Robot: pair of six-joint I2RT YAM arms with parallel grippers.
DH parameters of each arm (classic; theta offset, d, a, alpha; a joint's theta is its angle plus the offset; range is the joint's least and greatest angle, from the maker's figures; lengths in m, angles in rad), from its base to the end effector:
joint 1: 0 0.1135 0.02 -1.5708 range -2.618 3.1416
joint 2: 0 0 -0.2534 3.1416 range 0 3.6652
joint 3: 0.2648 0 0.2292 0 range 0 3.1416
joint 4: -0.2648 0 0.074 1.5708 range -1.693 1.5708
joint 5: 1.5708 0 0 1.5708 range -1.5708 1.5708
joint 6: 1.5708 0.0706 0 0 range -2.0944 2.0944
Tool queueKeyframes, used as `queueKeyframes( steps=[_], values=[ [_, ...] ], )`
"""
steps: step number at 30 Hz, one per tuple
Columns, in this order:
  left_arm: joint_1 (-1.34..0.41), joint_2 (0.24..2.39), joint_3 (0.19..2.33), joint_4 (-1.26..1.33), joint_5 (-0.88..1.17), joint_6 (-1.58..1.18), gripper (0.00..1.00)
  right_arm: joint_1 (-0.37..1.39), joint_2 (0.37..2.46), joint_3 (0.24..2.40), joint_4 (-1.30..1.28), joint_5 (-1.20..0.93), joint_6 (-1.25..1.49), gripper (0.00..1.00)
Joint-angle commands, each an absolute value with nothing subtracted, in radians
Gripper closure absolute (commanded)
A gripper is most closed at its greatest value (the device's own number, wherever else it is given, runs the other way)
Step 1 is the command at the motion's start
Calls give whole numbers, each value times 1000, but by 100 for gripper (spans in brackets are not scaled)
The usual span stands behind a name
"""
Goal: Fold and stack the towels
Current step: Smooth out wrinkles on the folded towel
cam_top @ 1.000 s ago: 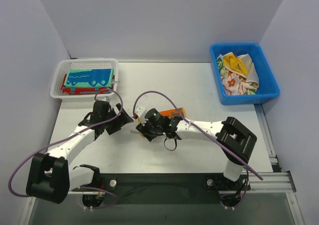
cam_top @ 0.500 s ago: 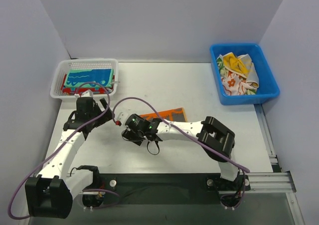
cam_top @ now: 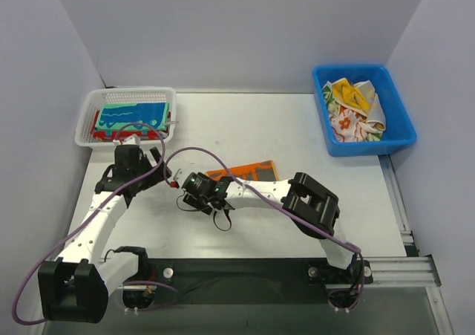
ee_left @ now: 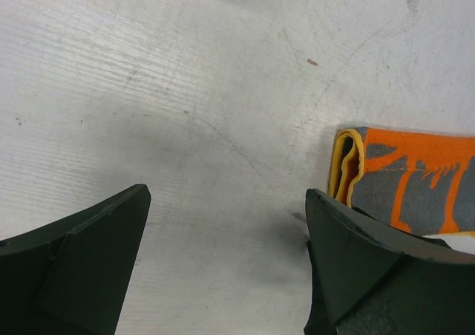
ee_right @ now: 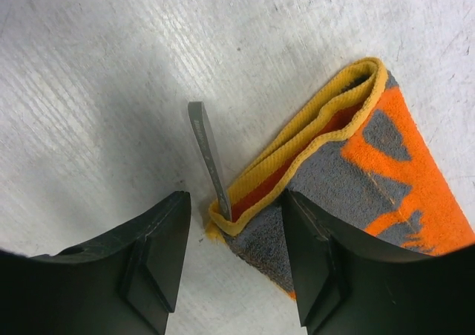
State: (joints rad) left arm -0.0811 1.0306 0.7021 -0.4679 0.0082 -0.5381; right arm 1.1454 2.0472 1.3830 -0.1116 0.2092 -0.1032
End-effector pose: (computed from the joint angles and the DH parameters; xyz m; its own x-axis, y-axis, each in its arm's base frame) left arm 0.2188 -0.0184 0.2129 -0.6563 -0.4608 -0.5975 -0.2907 0.8851 -0.3634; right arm 0.1989 0.4034 0.1494 -0.2020 -0.6900 -0.6951 -0.8552 0.4702 -0.2182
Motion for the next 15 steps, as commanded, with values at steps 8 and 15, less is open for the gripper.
queueKeyframes(
  steps=[8, 15],
  values=[
    [-74, 1043, 707, -446, 46, -528, 3, 1120, 2131, 1419, -270, 215, -95, 82],
    [-75, 1072, 700, -422, 150, -570, 3, 1060, 2047, 1368, -226, 135, -48, 100]
  ],
)
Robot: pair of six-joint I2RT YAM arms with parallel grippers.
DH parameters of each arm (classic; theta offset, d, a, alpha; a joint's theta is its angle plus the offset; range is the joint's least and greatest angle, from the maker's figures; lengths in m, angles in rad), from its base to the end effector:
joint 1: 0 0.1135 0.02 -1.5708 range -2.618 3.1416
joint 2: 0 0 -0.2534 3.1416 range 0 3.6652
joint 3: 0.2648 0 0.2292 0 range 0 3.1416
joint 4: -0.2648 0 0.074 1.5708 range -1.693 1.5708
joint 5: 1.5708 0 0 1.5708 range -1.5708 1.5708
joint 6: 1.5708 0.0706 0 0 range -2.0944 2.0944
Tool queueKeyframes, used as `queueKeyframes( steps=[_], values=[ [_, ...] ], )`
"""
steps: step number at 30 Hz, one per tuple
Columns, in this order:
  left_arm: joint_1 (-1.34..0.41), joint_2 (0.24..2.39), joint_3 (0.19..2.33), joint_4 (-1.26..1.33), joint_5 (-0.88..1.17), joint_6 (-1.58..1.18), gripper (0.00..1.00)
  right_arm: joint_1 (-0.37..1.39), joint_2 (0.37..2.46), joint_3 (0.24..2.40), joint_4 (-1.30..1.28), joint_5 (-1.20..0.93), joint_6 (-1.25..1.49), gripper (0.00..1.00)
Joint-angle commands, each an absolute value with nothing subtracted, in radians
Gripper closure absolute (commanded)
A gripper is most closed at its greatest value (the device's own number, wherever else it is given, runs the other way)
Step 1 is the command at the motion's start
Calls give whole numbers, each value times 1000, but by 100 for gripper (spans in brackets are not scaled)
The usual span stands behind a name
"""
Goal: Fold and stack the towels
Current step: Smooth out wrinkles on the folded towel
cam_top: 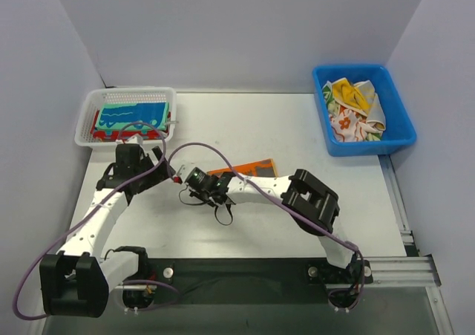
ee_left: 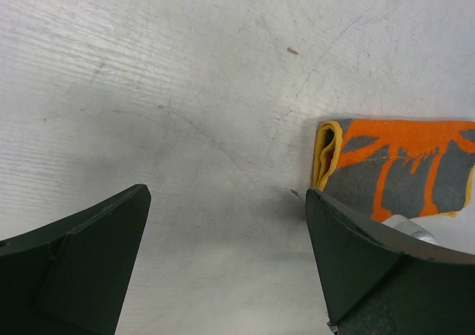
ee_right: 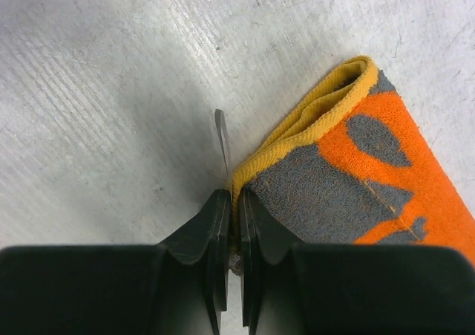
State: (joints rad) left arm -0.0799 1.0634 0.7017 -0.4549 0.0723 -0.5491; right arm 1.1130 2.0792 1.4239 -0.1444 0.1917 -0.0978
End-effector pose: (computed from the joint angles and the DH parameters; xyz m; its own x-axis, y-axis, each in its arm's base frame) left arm 0.2228 -0.0230 0.2075 -0.6870 -0.4672 -0.5566 -0.2692 0.8750 -0.4023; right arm 0.2132 0.4024 0.1448 -0.2352 -0.6942 -0.6803 -0.8489 0.4875 -0.2040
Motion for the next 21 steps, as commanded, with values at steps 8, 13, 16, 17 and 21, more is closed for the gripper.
queueKeyframes(
  steps=[8, 13, 16, 17, 21],
  values=[
    [-119, 1140, 672, -299, 273, -696, 3, 947, 1809, 1074, 202, -167, 89, 100],
    [-233, 1225, 698, -223, 261, -787, 3, 896, 1730, 983, 395, -253, 169, 100],
    [-288, 1293, 712, -169, 232, -851, 2, 879, 1718, 953, 460, -284, 198, 100],
    [-297, 1327, 710, -135, 215, -870, 3, 868, 1714, 947, 474, -291, 219, 100],
    [-321, 1400, 712, -72, 224, -930, 3, 862, 1724, 949, 470, -299, 221, 100]
  ],
)
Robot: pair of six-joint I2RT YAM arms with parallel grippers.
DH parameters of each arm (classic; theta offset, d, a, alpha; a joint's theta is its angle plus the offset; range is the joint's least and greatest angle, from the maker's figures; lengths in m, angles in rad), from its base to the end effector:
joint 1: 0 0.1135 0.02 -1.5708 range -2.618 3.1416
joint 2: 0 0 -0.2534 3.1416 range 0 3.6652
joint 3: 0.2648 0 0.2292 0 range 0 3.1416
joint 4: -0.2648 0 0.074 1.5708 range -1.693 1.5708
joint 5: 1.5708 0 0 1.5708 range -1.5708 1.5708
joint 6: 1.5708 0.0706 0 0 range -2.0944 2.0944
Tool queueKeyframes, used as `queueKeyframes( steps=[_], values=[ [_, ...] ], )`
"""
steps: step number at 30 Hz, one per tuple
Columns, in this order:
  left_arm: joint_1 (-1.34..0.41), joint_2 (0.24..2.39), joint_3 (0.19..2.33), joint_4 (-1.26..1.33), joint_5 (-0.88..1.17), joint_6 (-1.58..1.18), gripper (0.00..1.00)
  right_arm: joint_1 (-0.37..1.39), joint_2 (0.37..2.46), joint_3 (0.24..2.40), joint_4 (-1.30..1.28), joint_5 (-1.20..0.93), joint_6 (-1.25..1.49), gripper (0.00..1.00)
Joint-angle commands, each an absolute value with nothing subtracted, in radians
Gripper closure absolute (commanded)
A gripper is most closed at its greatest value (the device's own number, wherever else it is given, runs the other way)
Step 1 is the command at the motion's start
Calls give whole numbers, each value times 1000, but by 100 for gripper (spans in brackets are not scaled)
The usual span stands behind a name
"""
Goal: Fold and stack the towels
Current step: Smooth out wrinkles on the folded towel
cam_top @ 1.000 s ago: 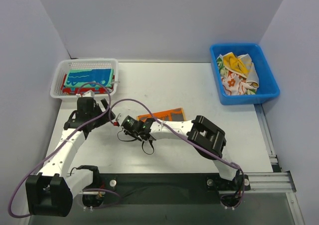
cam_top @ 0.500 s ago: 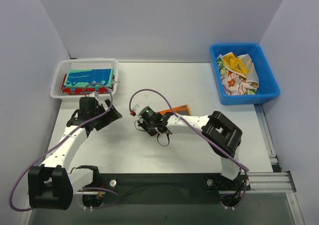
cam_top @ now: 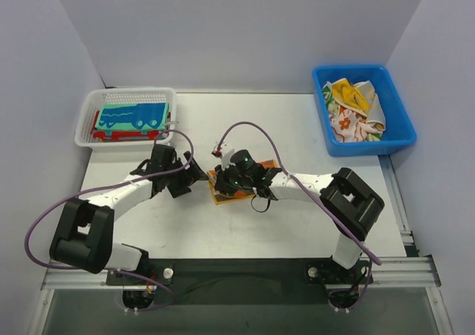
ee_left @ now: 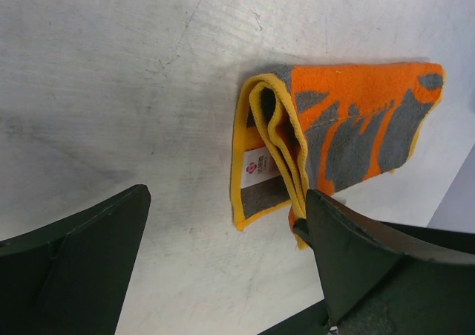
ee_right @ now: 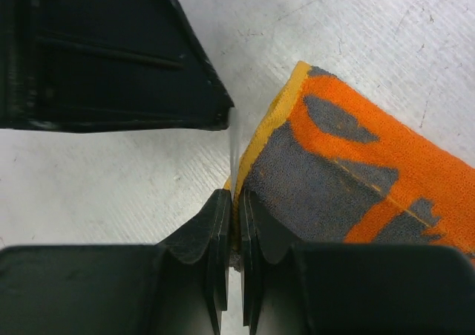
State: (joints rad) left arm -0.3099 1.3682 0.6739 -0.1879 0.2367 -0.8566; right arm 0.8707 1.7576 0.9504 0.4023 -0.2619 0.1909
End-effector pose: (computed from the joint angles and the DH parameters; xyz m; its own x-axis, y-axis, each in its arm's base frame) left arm 0.2502 -0.0975 0.1561 -0.8129 -0.5110 -0.2794 -0.2685 0.7546 -0.5988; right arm 0.2399 0.3131 0.1882 -0.4185 -0.2122 -0.8831 -0.8277 0.4895 0.2745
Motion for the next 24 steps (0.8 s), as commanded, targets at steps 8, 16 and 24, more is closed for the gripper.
queueKeyframes(
  steps=[8, 16, 24],
  values=[
    [-322, 1324, 706, -156, 112, -868, 2, 937, 1801, 1116, 106, -127, 55, 89],
    [-281, 1206, 741, -293, 34, -752, 3, 1012, 1894, 1304, -202, -25, -25, 71],
    [-154, 1106, 759, -382, 34, -635, 3, 1046, 1971, 1410, -366, 32, -18, 53]
  ],
)
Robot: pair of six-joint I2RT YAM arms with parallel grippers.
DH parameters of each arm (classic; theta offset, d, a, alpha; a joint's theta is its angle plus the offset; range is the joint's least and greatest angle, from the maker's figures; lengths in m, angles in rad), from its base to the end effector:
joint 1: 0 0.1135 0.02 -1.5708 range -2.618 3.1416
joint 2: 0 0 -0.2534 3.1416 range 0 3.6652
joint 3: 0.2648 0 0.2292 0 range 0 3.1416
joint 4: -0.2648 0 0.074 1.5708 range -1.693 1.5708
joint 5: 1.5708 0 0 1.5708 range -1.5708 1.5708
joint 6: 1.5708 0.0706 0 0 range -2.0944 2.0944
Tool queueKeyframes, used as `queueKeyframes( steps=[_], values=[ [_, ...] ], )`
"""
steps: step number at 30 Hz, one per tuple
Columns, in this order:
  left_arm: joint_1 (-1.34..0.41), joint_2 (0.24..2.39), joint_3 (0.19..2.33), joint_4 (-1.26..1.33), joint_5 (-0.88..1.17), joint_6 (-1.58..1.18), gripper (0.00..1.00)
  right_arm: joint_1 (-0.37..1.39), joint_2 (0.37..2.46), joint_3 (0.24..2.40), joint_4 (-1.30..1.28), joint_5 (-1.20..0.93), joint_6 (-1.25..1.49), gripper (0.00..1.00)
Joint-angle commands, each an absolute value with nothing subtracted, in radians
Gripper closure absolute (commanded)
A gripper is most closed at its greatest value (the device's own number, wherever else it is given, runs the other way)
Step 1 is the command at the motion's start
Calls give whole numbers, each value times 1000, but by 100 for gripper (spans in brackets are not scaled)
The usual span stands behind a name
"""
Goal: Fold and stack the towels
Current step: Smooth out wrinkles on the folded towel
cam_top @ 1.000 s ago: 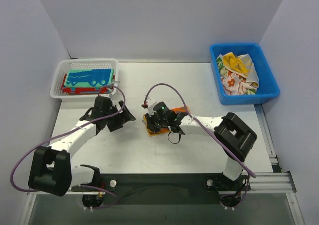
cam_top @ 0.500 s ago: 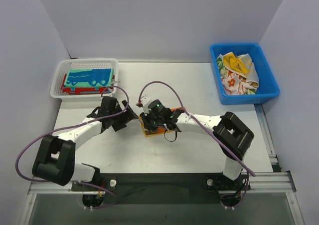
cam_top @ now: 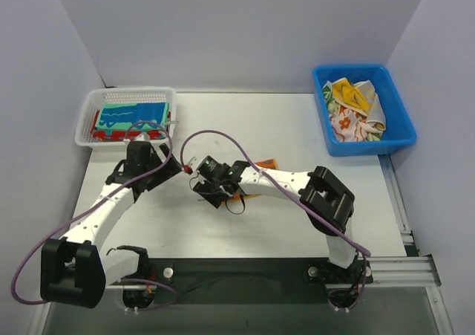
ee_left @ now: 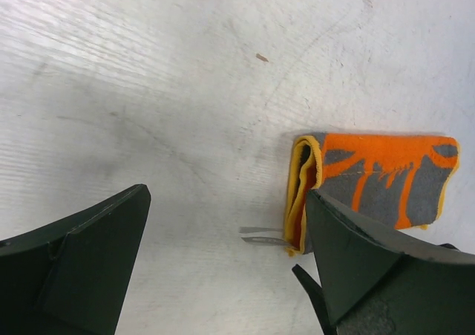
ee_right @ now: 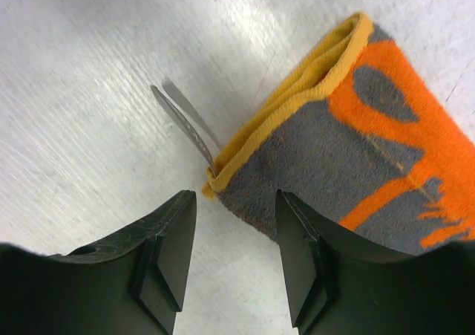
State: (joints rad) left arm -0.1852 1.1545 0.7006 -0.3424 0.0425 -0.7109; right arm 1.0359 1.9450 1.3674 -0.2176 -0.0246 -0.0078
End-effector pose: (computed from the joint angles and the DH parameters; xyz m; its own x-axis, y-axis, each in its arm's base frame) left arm 0.2390 -0.0478 0.1989 -0.6715 -0.5375 -0.5101 -0.2969 0.8259 -0.4794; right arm 0.2187 0.3725 0.1756 -0.3572 -0.6181 -0.7003 -0.8716 0.4900 0.0121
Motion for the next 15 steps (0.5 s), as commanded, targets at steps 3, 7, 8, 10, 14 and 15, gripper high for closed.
queueKeyframes(
  steps=[3, 7, 8, 10, 14, 15],
  values=[
    [-121, 1085, 778, -416, 31, -591, 3, 1048, 1994, 1450, -422, 14, -14, 48],
    [-115, 1075, 785, -431, 26, -558, 3, 1051, 2036, 1511, -497, 6, -20, 48],
    [-114, 1075, 785, -434, 26, -551, 2, 1051, 2046, 1525, -503, 6, -23, 48],
    [-112, 1080, 779, -433, 29, -545, 3, 1054, 2054, 1539, -515, 6, -31, 48],
    [-109, 1095, 773, -431, 35, -537, 3, 1060, 2080, 1583, -543, 28, -46, 48],
    [-109, 1097, 773, -431, 37, -535, 3, 1061, 2086, 1589, -554, 35, -51, 48]
  ],
)
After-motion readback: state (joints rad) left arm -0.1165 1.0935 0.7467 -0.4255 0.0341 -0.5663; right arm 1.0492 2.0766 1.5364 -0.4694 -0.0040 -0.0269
